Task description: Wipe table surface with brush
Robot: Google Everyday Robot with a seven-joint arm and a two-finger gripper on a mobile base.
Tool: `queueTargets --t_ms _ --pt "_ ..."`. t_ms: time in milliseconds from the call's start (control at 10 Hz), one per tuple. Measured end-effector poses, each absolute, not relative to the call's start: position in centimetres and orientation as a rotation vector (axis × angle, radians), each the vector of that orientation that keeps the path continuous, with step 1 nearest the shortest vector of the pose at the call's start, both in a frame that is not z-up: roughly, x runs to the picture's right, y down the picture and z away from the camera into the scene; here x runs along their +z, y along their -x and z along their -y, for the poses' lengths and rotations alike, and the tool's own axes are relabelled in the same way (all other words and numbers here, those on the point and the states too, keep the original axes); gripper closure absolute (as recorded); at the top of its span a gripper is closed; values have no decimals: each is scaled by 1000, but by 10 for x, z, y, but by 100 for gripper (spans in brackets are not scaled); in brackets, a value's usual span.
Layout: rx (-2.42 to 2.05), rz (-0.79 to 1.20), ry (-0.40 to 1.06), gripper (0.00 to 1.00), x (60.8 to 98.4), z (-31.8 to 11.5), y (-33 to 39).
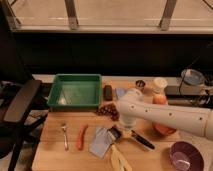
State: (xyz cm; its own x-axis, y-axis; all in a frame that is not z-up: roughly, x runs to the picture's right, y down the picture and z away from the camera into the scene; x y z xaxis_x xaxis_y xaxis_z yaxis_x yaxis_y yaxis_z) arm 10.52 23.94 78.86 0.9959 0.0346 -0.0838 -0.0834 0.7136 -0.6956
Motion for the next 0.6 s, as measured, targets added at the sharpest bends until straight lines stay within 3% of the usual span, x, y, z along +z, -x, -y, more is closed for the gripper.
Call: queueTargets --t_ms 300,600 --pt "20 -91 715 100 800 -216 -80" --pt "54 -130 690 100 807 -199 -102"
